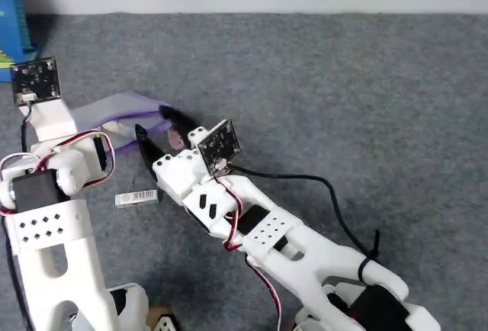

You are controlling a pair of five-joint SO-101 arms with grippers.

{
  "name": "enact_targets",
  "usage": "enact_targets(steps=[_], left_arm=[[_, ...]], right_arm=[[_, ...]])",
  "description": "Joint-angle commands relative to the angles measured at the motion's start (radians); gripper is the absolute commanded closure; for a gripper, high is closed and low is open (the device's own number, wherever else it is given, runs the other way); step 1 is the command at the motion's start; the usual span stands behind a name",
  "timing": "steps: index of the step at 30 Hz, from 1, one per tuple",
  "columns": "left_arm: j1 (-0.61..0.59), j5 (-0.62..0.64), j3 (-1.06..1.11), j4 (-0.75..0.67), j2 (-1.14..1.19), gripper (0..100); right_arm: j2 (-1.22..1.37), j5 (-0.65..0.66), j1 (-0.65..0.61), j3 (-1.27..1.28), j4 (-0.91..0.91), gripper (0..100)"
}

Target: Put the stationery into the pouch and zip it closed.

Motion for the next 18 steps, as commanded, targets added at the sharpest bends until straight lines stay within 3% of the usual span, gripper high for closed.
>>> enact_targets(steps=[1, 7, 13, 18], left_arm=[[0.006, 0.011, -0.015, -0.002, -0.011, 99], [0.006, 0.014, -0.038, 0.008, -0.012, 99], [0.006, 0.055, -0.211, 0.130, -0.011, 99], [0.006, 0.072, -0.366, 0.221, -0.005, 99]], right_arm=[[-0.130, 0.012, 0.030, -0.011, 0.091, 71.3], [-0.392, -0.115, 0.074, -0.014, 0.499, 71.3], [-0.638, -0.176, 0.099, -0.014, 0.972, 71.4], [-0.697, -0.192, 0.099, -0.014, 1.218, 71.4]])
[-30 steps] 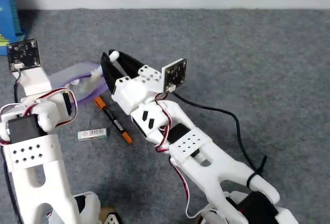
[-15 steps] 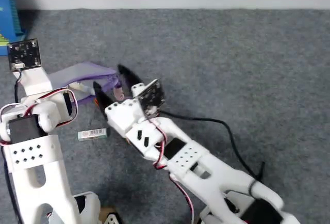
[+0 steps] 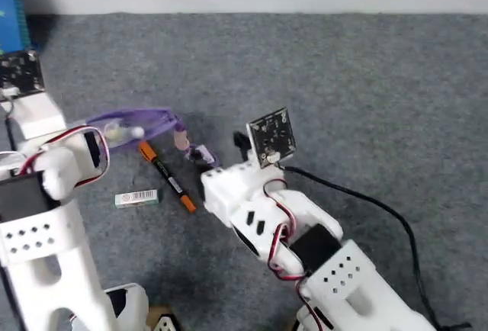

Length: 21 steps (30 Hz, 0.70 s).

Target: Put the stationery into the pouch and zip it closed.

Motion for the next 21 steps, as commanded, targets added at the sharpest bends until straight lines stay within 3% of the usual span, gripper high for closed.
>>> enact_targets(steps=[1, 6, 10, 21], left_arm=[[0.006, 0.017, -0.160, 0.044, -0.005, 99], [-0.002, 0.017, -0.228, 0.066, -0.003, 99], [-0.081, 0.017, -0.225, 0.063, 0.020, 99], [-0.210, -0.015, -0.117, -0.060, 0.325, 99]], right_arm=[[-0.041, -0.014, 0.010, -0.012, 0.147, 71.4], [0.008, -0.014, 0.010, -0.012, 0.222, 71.4], [0.088, -0.014, 0.010, -0.012, 0.222, 71.4], [0.387, -0.014, -0.015, -0.146, 0.213, 71.4]])
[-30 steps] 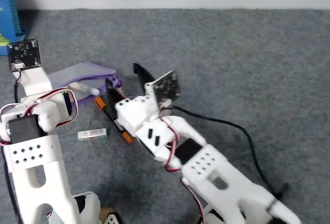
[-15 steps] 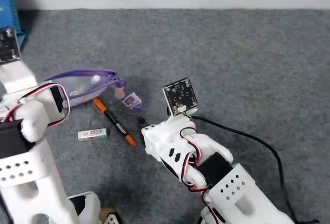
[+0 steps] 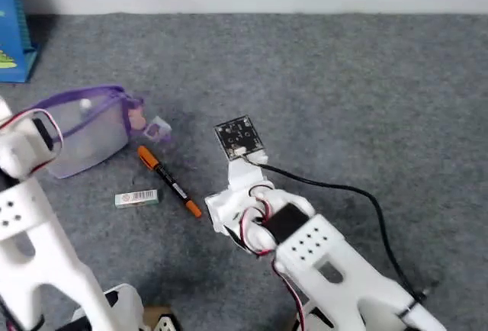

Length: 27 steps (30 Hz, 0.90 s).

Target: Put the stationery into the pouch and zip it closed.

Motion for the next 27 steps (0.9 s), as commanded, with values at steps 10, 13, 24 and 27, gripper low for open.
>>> enact_targets(steps=[10, 13, 24, 27], left_arm=[[-0.025, -0.011, 0.058, -0.063, 0.107, 99], [-0.025, -0.011, 0.058, -0.061, 0.107, 99], [-0.020, -0.011, 0.059, -0.061, 0.107, 99], [-0.020, -0.011, 0.059, -0.061, 0.107, 99]], right_arm=[[0.366, -0.008, -0.120, -0.288, -0.059, 71.4], [0.479, -0.005, -0.128, -0.334, -0.117, 71.4], [0.829, -0.002, -0.120, -0.532, -0.128, 76.0], [0.837, 0.043, -0.120, -0.532, -0.130, 91.9]])
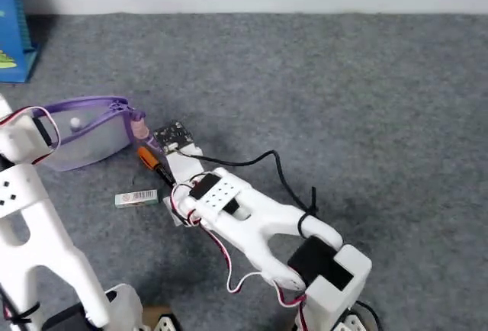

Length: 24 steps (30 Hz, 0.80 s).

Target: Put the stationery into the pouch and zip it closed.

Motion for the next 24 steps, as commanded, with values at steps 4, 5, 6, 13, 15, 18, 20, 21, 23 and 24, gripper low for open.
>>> enact_targets(steps=[4, 5, 6, 13, 15, 18, 20, 21, 23, 24], left_arm=[[0.005, -0.011, 0.016, -0.014, 0.032, 99], [0.005, -0.011, 0.016, -0.014, 0.032, 99], [0.005, -0.011, 0.018, -0.014, 0.032, 99], [0.006, -0.011, 0.018, -0.014, 0.032, 99], [0.006, -0.011, 0.018, -0.014, 0.032, 99], [0.006, -0.011, 0.018, 0.000, 0.032, 99], [0.006, -0.011, 0.018, 0.000, 0.031, 99], [0.006, -0.011, 0.018, 0.000, 0.031, 99], [0.006, -0.011, 0.018, 0.000, 0.031, 99], [0.006, -0.011, 0.018, 0.000, 0.031, 99]], right_arm=[[-0.005, 0.038, 0.045, -0.054, -0.018, 95.3], [-0.005, 0.040, 0.062, -0.052, -0.016, 95.7], [-0.007, 0.040, 0.077, -0.052, -0.007, 97.7], [-0.134, 0.041, 0.159, -0.052, 0.225, 99.1], [-0.193, 0.041, 0.185, -0.051, 0.306, 99.1], [-0.272, 0.089, 0.214, -0.051, 0.443, 99.1], [-0.314, 0.155, 0.226, -0.051, 0.544, 99.1], [-0.332, 0.189, 0.232, -0.051, 0.590, 99.1], [-0.371, 0.229, 0.236, -0.041, 0.662, 98.6], [-0.387, 0.233, 0.236, -0.037, 0.680, 98.3]])
